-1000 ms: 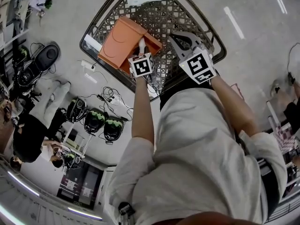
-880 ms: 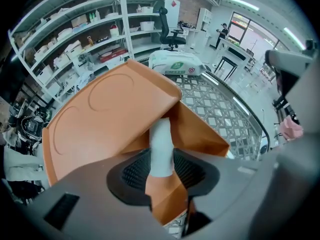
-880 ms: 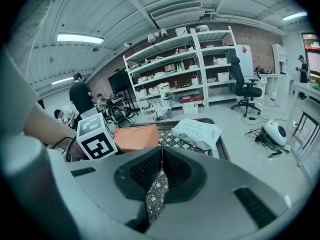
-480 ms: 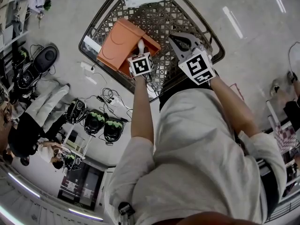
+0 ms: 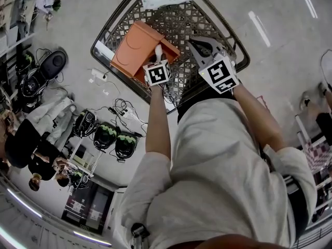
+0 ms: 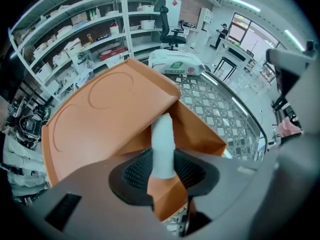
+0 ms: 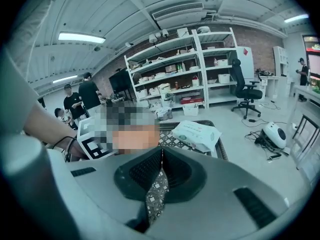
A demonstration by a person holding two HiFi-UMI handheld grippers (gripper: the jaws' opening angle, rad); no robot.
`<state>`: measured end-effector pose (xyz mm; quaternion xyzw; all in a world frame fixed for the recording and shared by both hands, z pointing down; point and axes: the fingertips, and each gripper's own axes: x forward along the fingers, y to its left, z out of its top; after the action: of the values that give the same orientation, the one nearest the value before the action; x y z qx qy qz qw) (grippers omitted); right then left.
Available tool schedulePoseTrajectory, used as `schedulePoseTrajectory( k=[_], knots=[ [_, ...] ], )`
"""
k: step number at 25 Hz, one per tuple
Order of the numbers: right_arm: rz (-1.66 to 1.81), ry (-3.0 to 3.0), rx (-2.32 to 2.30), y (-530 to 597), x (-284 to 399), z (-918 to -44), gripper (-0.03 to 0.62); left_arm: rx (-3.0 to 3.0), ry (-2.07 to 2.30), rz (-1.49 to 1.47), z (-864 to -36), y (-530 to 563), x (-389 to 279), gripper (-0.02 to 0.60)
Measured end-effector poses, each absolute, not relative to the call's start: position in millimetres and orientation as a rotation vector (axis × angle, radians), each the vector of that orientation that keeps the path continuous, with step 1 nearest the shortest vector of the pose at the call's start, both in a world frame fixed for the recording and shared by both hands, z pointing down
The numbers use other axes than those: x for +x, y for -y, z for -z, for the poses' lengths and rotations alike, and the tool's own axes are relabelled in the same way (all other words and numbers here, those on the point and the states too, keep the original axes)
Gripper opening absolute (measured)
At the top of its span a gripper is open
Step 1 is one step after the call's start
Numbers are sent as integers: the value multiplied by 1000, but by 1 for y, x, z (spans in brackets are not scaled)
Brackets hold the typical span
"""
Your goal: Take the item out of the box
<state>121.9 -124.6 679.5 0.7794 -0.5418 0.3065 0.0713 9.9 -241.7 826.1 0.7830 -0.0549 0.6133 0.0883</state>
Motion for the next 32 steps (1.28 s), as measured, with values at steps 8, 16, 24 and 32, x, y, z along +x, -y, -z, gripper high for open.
schedulePoseTrajectory(
  k=[8, 16, 24, 32],
  knots=[
    [-871, 1638, 2353, 131, 121, -662, 5, 2353, 156, -1807, -810, 240, 6, 132],
    [-832, 1663, 2338, 137, 114, -649, 5, 2373, 132, -1778, -798, 232, 3, 132],
    [-787, 1660, 2314, 140, 107, -636, 5, 2426, 130, -1690, -774, 224, 1, 132],
    [-757, 1667, 2278, 143, 97, -628, 5, 2477, 155, -1572, -744, 221, -4, 132]
  ],
)
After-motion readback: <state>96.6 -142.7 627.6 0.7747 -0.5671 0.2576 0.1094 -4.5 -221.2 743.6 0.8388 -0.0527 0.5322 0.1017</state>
